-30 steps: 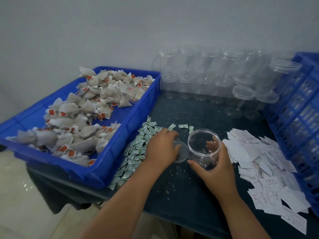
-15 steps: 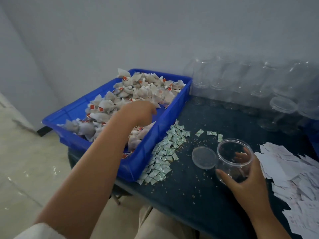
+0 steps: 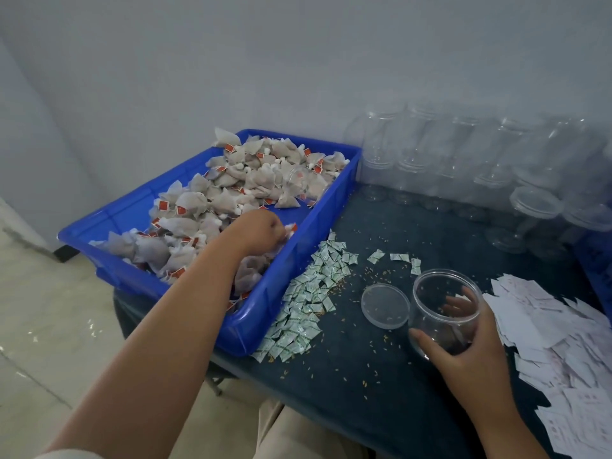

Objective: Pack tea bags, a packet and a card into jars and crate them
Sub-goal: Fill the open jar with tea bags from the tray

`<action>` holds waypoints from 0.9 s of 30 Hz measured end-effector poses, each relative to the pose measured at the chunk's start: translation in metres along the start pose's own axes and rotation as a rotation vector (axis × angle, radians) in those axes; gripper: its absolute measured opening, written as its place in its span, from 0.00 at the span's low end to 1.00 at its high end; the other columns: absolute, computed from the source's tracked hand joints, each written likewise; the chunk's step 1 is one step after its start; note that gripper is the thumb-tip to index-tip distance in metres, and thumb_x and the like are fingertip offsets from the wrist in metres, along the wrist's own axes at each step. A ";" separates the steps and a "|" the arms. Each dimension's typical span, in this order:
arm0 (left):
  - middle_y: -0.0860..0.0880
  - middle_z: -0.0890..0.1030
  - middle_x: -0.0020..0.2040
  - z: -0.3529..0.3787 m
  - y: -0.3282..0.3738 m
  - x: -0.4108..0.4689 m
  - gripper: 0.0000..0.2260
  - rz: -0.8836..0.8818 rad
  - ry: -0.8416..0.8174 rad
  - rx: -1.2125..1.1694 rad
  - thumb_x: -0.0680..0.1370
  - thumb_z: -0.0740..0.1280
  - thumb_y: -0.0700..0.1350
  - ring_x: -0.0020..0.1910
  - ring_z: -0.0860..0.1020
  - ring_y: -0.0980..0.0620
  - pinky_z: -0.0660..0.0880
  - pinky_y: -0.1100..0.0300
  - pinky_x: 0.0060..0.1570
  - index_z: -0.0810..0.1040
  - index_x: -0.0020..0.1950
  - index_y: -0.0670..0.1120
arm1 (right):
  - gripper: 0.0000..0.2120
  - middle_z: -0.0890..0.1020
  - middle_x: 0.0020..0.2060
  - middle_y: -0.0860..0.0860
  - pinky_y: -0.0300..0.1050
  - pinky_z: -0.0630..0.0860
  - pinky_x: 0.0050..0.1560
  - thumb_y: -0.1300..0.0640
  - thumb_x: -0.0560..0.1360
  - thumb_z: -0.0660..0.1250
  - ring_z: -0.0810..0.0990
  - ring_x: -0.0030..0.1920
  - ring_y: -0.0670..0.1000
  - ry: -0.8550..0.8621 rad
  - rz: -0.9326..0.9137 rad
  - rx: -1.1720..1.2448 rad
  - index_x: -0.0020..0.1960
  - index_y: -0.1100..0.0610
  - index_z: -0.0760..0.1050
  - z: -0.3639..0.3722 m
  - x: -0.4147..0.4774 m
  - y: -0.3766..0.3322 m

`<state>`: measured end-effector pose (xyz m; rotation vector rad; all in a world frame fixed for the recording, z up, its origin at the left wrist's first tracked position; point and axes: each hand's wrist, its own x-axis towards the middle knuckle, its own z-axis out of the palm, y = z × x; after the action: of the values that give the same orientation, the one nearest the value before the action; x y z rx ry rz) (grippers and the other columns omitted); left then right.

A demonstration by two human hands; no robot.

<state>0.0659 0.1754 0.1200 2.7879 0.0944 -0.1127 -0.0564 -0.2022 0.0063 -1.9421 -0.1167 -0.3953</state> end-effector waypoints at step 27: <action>0.53 0.64 0.30 -0.050 0.199 -0.062 0.15 0.289 0.032 -1.329 0.81 0.54 0.35 0.26 0.61 0.57 0.58 0.65 0.23 0.66 0.36 0.49 | 0.46 0.77 0.68 0.30 0.32 0.75 0.64 0.35 0.63 0.84 0.77 0.70 0.36 -0.099 -0.009 0.020 0.76 0.30 0.65 -0.003 0.001 -0.006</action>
<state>0.0234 0.0028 0.2403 1.4514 -0.1718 0.0603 -0.0579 -0.2030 0.0130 -1.9418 -0.1930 -0.3032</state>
